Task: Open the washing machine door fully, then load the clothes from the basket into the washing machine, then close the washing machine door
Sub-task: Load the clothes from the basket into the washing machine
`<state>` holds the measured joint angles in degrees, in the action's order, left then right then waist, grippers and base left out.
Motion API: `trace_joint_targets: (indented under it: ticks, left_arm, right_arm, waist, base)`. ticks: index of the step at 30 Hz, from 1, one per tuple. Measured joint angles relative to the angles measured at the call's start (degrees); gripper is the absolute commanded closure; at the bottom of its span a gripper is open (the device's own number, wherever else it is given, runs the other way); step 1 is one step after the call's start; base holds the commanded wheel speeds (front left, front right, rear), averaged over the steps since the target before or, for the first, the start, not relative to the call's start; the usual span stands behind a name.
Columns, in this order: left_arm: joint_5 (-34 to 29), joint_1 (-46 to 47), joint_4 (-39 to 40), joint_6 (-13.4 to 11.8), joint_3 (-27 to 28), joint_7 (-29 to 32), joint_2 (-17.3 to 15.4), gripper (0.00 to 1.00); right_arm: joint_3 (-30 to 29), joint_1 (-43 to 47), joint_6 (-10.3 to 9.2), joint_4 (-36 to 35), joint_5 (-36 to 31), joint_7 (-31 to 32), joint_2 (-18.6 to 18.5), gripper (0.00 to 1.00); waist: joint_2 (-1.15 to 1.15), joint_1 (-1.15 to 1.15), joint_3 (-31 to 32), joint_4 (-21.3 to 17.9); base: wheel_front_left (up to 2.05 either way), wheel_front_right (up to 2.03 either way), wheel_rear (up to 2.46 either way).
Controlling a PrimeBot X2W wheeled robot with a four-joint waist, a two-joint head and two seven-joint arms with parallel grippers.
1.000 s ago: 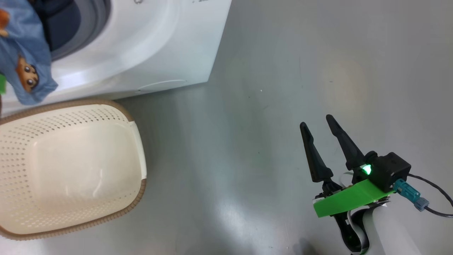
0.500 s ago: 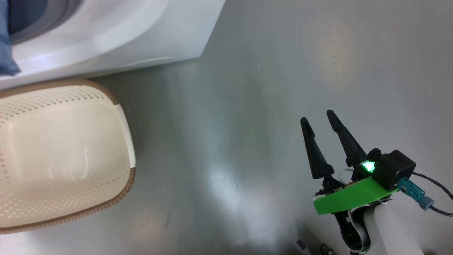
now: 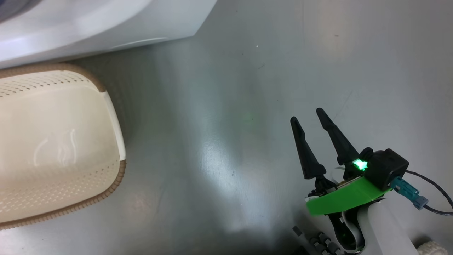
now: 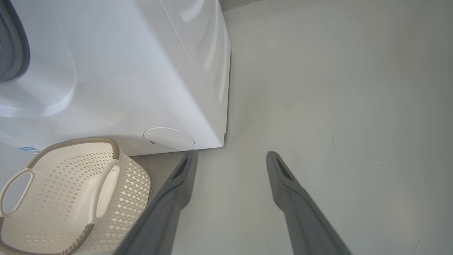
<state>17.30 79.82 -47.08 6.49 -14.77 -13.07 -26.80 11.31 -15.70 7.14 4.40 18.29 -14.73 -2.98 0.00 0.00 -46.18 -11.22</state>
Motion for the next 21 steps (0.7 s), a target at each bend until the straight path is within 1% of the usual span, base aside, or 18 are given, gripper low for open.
trace_joint_targets:
  ticks: [3, 5, 9, 12, 17, 21]
  left_arm:
    - [-2.14, 0.92, 0.75, -0.21, -0.89, -1.32, 0.01, 1.00]
    - [-2.96, 1.23, 2.64, -0.40, -0.89, -1.56, -0.02, 1.00]
    - [-5.45, 1.18, 13.63, -0.69, 0.81, -1.63, -0.65, 1.00]
    - [-6.16, 0.44, 18.17, -0.69, 2.90, -1.67, -0.85, 1.00]
    - [-6.51, -3.00, 17.53, -0.66, 4.49, -1.81, -0.76, 1.00]
    - [-6.58, -3.19, 15.25, -0.58, 4.68, -1.81, -0.41, 1.00]
  right_arm:
    - [0.03, 0.01, 0.00, -0.11, 0.00, 0.00, -0.01, 0.00]
    - [0.15, 0.01, 0.00, -0.21, 0.01, 0.00, -0.01, 0.00]
    - [0.85, -0.01, 0.00, -0.51, 0.11, 0.00, 0.00, 0.00]
    - [1.07, -0.04, 0.00, -0.49, 0.47, 0.00, 0.00, 0.00]
    - [1.25, -0.24, 0.00, -0.33, 0.54, 0.00, 0.00, 0.00]
    - [1.31, -0.70, 0.00, -0.01, 0.54, 0.00, -0.01, 0.00]
  waist:
    - [0.00, 0.00, -0.39, -0.27]
    - [0.00, 0.00, -0.64, -0.36]
    - [0.00, 0.00, -1.52, -0.60]
    - [0.00, 0.00, -1.81, -0.89]
    - [0.00, 0.00, -1.77, -1.01]
    - [0.00, 0.00, -1.73, -0.92]
  base:
    - [0.00, 0.00, 0.00]
    - [0.00, 0.00, 0.00]
    - [0.00, 0.00, 0.00]
    - [0.00, 0.00, 0.00]
    - [0.00, 0.00, 0.00]
    - [0.00, 0.00, 0.00]
